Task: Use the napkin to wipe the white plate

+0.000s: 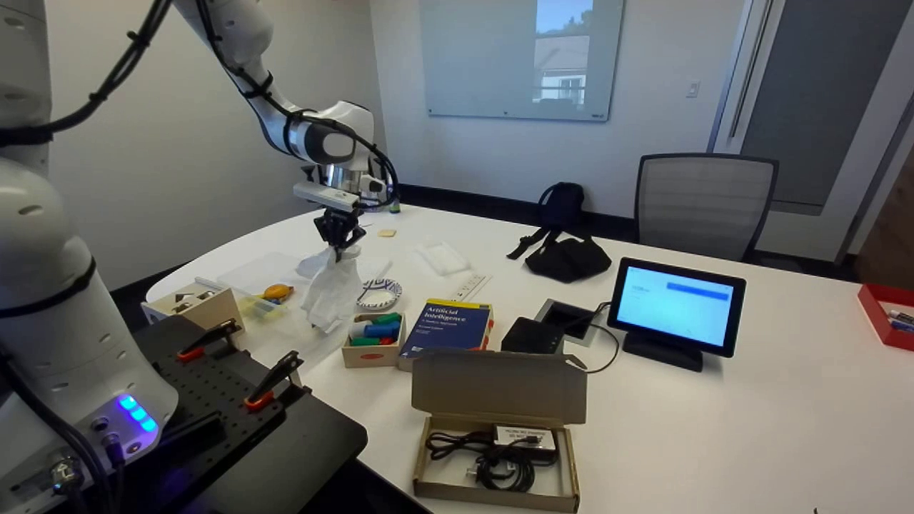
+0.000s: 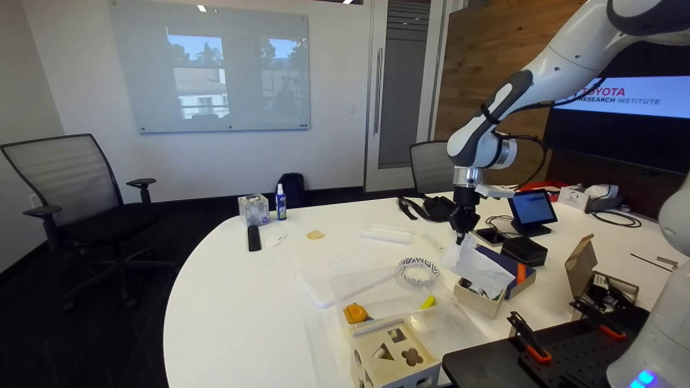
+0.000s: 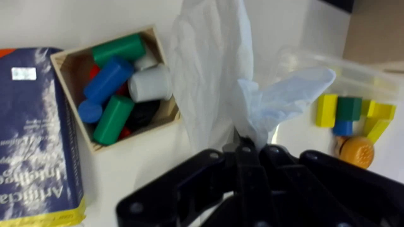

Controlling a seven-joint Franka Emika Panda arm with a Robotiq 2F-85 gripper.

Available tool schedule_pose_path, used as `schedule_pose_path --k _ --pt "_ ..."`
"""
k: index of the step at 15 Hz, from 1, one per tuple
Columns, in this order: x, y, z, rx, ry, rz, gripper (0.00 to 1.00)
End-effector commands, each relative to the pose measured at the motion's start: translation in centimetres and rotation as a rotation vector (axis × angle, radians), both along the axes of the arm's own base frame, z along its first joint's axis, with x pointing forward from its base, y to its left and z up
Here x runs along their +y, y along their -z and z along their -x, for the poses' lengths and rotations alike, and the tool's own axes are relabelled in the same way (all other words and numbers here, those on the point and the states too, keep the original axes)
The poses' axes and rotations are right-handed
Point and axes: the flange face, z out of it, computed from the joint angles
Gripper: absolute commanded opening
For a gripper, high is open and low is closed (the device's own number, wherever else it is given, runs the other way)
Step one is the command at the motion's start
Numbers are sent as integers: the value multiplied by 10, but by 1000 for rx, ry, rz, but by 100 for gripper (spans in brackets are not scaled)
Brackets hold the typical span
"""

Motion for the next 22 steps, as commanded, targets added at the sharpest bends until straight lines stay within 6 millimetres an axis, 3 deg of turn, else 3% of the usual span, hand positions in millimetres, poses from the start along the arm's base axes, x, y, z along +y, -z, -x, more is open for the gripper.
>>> schedule_pose_path --k 1,5,10,16,21,22 --pt "2 -2 56 148 -94 -70 1" --pt "7 31 103 289 -84 -16 1" --pt "13 71 135 197 16 127 1" --pt "26 117 128 -49 168 180 1" --pt "29 142 123 -103 210 204 1" --pt "28 146 124 -92 205 208 28"
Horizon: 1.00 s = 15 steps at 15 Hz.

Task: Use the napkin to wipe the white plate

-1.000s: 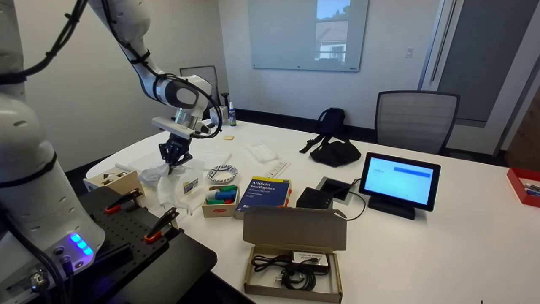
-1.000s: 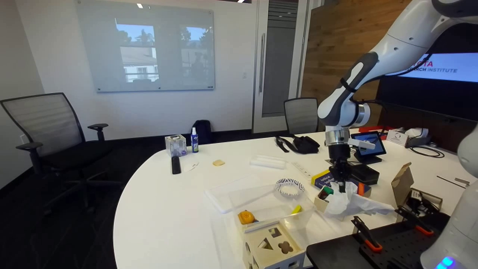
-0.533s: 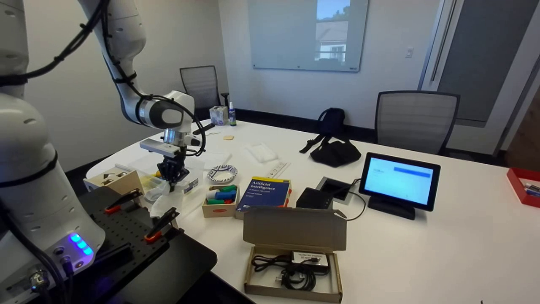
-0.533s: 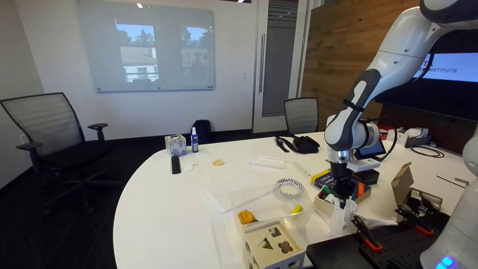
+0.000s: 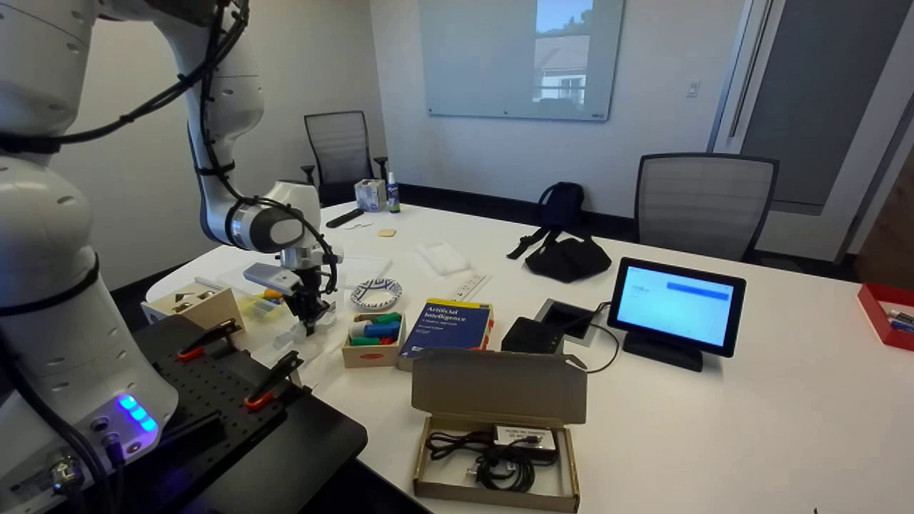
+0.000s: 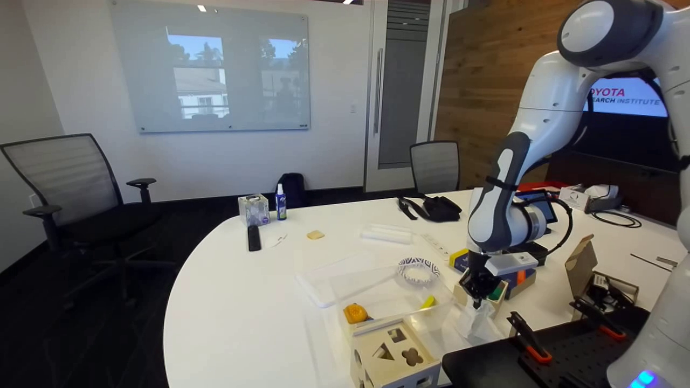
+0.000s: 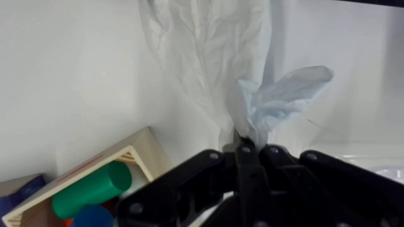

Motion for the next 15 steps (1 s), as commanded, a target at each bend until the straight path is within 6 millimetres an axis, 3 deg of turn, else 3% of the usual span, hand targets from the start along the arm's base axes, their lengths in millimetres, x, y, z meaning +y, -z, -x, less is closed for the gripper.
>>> schedule_pose_path --k 1,4,10,11,15 --pt "2 10 -3 5 15 26 29" --pt "1 10 -6 -1 24 29 48" --pt "5 -7 -10 46 -17 -9 95" --pt "6 -14 -10 41 -16 -10 99" --pt "2 -59 -27 -30 -3 3 100"
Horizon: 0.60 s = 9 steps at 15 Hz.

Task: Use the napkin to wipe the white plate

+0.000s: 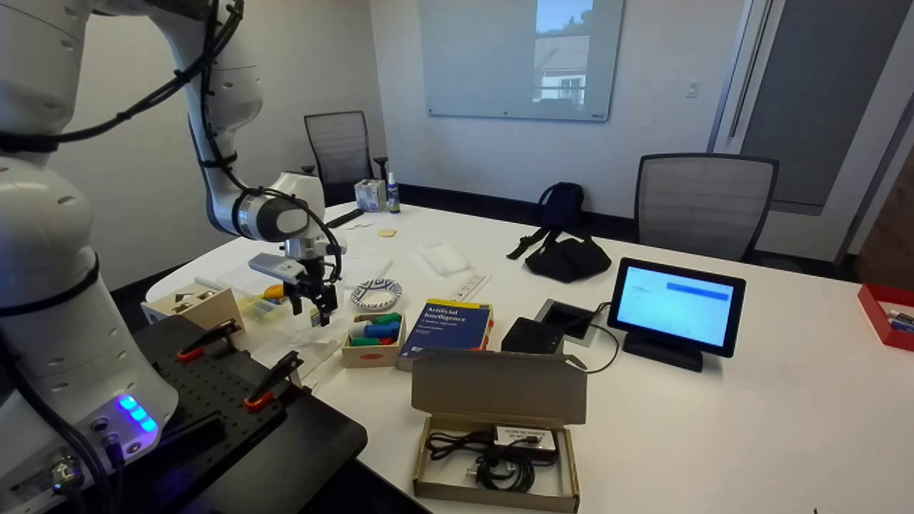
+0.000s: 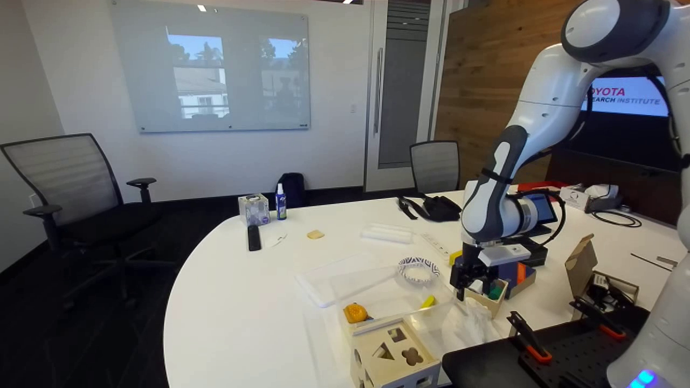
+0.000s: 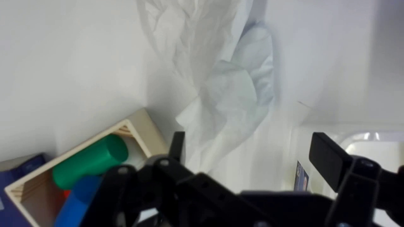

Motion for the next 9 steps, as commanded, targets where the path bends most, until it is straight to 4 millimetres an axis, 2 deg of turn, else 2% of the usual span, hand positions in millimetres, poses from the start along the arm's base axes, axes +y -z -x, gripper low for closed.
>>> schedule_pose_path --k 1,5,9 --pt "-8 -59 -14 -62 6 11 100" --pt "-17 -112 -49 -171 28 1 100" --pt "-6 -135 -70 -209 14 -11 100"
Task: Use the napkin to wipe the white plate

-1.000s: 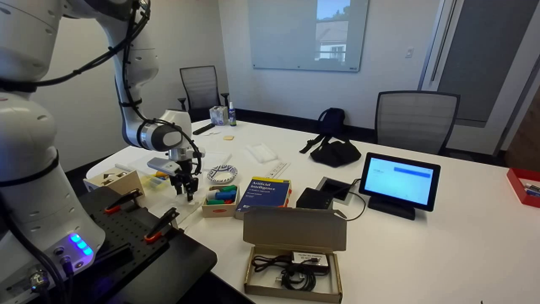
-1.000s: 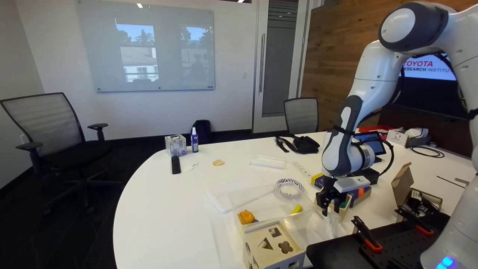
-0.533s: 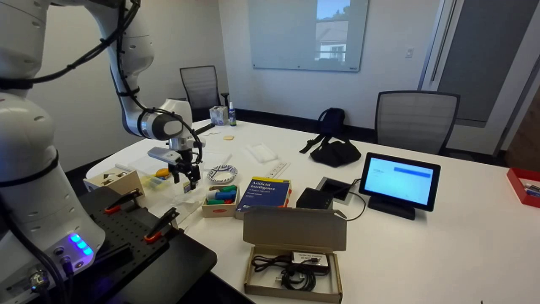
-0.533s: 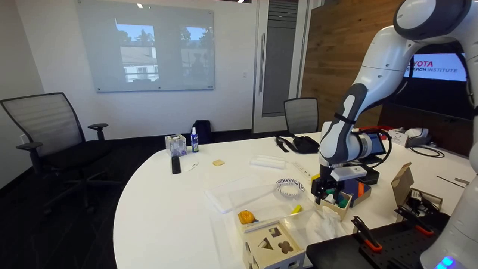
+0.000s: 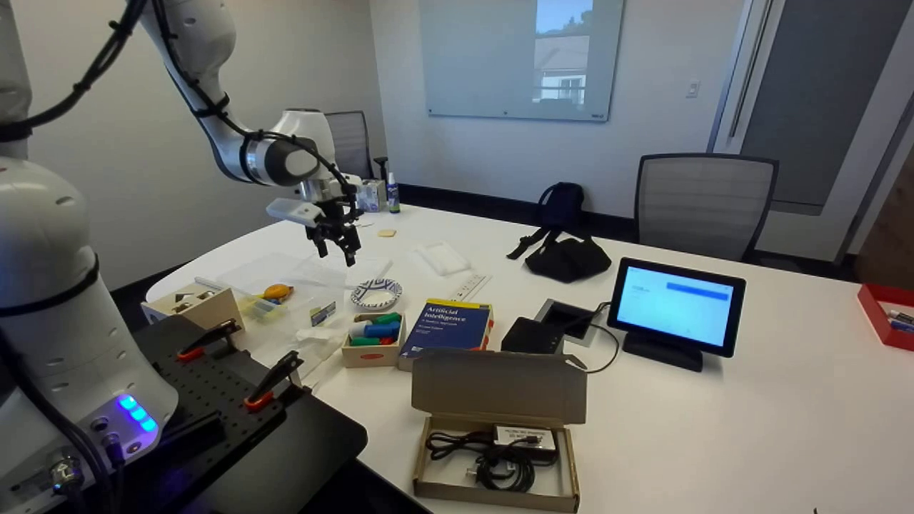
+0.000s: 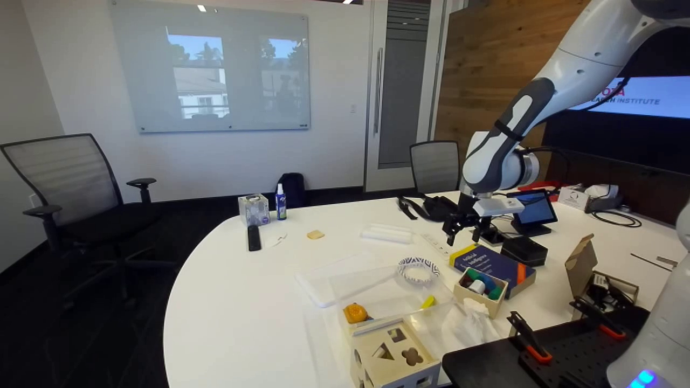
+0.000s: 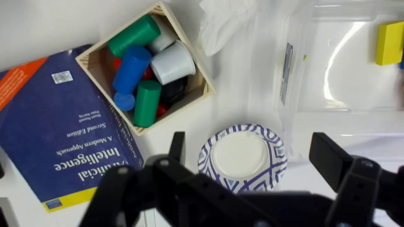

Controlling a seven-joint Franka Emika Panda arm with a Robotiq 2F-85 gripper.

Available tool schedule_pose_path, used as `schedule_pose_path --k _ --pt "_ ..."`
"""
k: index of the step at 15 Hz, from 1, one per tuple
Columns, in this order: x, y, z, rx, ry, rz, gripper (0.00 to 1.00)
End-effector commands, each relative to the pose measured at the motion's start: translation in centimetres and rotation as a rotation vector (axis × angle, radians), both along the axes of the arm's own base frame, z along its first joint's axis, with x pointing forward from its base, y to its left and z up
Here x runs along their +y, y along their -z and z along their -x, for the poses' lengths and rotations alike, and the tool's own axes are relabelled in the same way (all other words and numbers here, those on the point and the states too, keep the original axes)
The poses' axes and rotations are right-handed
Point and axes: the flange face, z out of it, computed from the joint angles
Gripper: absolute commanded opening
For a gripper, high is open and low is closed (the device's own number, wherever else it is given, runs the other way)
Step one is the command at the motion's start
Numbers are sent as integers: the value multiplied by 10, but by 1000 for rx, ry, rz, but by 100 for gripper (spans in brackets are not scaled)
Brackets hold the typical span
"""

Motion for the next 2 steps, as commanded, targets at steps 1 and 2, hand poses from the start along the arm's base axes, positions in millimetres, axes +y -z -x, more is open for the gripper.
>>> schedule_pose_path --k 1,2 --pt "13 -16 -12 -2 -25 -2 100" --pt "17 -15 -15 0 -33 -3 100"
